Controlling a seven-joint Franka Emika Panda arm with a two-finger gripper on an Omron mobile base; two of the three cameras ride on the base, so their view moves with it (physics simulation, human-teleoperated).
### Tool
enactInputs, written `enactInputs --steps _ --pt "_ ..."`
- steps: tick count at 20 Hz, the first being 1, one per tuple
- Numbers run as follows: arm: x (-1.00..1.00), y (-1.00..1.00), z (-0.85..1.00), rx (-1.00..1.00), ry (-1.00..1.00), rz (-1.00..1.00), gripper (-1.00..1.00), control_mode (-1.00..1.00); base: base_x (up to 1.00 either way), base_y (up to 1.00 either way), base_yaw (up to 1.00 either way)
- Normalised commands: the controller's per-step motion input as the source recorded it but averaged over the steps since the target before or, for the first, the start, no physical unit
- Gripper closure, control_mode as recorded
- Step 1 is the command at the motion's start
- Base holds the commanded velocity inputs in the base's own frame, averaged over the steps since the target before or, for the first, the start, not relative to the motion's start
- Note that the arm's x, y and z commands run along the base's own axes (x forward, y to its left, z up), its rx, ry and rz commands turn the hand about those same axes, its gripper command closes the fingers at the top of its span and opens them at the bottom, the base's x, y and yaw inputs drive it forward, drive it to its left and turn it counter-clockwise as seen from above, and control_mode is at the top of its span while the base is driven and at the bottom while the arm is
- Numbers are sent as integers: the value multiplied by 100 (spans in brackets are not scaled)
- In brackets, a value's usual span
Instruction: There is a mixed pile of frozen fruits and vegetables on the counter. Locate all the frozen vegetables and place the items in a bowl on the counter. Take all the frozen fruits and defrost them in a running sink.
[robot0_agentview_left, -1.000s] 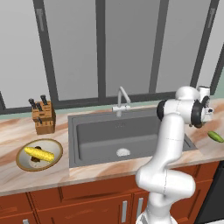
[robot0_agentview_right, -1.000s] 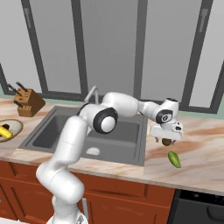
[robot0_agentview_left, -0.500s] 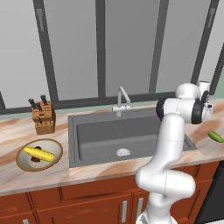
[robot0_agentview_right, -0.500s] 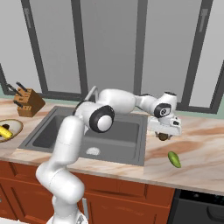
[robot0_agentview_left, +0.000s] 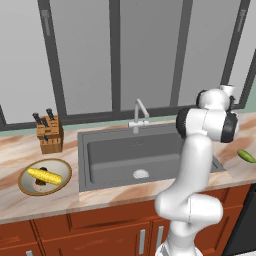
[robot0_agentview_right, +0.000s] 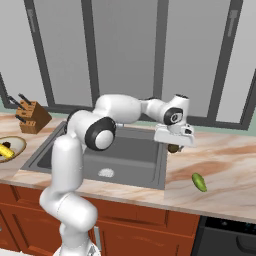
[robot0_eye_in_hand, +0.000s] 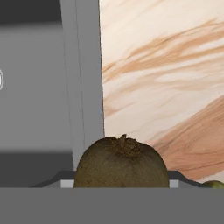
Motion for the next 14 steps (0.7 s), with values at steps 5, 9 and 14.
enactInputs --steps 5,9,14 --pt "-8 98 -12 0 -1 8 100 -100 0 0 0" --pt "0 99 -25 0 0 5 100 -100 0 0 0" --pt "8 80 -35 -1 -10 -4 100 -100 0 0 0"
